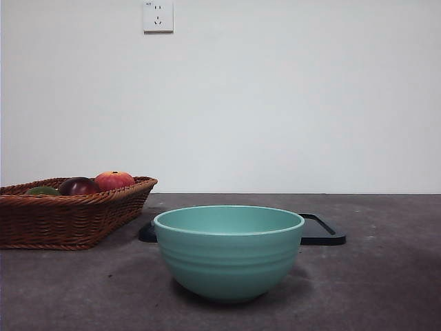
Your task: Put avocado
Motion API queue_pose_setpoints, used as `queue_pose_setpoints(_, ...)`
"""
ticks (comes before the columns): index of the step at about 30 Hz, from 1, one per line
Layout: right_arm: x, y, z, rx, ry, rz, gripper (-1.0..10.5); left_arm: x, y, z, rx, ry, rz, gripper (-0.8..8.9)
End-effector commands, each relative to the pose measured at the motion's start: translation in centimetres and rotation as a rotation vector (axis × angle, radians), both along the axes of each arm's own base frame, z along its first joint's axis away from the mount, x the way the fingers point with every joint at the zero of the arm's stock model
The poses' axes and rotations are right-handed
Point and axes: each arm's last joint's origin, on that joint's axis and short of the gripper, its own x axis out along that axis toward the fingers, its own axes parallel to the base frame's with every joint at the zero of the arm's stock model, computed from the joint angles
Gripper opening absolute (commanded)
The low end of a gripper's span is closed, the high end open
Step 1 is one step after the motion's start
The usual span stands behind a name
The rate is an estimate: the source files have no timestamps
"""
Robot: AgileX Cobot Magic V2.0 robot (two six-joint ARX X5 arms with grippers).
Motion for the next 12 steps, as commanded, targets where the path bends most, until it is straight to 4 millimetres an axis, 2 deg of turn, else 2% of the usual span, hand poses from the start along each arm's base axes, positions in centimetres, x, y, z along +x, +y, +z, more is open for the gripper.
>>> queue_pose_setpoints(1,0.04,-0.01,-0.07,-0.004,-0.006,-0.001,0.2,0.10,0.02,-0.77,-0.031,0.025,0.011,0.20)
queue_pose_setpoints(12,0.03,0.16,0.03,0.167,-0.008,0.029,0.2,0.12,0.02,-0.39,-0.094,-0.003,0.020,0.15)
